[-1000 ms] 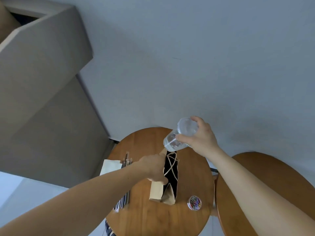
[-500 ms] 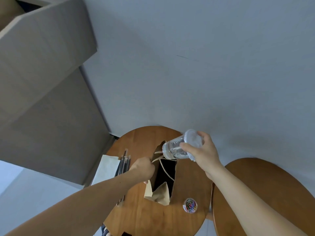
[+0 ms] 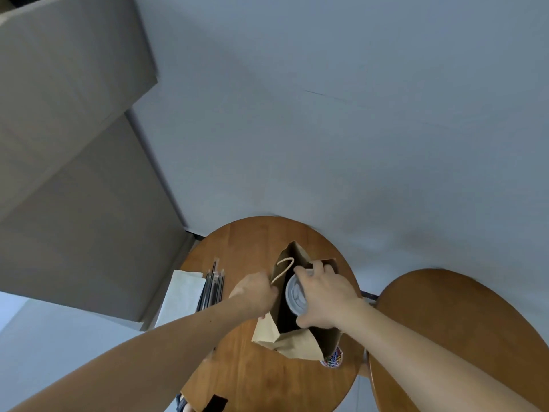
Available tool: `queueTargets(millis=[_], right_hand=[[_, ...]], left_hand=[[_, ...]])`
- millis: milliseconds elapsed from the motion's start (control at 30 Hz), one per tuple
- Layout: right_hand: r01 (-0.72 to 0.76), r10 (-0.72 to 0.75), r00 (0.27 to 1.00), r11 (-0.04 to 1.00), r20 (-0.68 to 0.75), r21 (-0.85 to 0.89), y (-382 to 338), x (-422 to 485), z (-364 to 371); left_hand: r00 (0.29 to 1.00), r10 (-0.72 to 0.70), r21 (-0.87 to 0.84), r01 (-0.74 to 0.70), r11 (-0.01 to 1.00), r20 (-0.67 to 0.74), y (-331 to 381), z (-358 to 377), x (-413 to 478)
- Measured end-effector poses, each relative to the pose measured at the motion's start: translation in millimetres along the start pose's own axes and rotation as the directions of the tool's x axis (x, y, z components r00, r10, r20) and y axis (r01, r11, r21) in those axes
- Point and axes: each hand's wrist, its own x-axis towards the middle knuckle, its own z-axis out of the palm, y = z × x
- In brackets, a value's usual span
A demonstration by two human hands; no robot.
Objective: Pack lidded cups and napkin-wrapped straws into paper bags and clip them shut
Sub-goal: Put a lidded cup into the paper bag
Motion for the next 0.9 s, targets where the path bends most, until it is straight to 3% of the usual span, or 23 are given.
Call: queueTargets(millis=[167,333,533,900], right_hand=[[-0.125,0.116,0.98,0.991,0.16,0.046,-16,33,46],[-0.216,0.204,0.968,0.974,0.145,0.069,-33,61,91],[-0.224,0.208,0.969,0.967,0.134,0.121,-47,83,125],[-0.322,0.297,0.944,0.922,0.141,0.213,-58,76,104]], left_hand=[[1.0,-0.027,-0.028,0.026,0.999,-0.014,-14,-2,-5],[0.997,-0.057,-0.007,0.057,0.998,-0.057,-29,-1,-5],[0.997,-0.052,0.069,0.057,0.996,-0.065,-38,0,-5],[0.995,-0.019,0.18,0.036,0.983,-0.096,-34,-8,-3]])
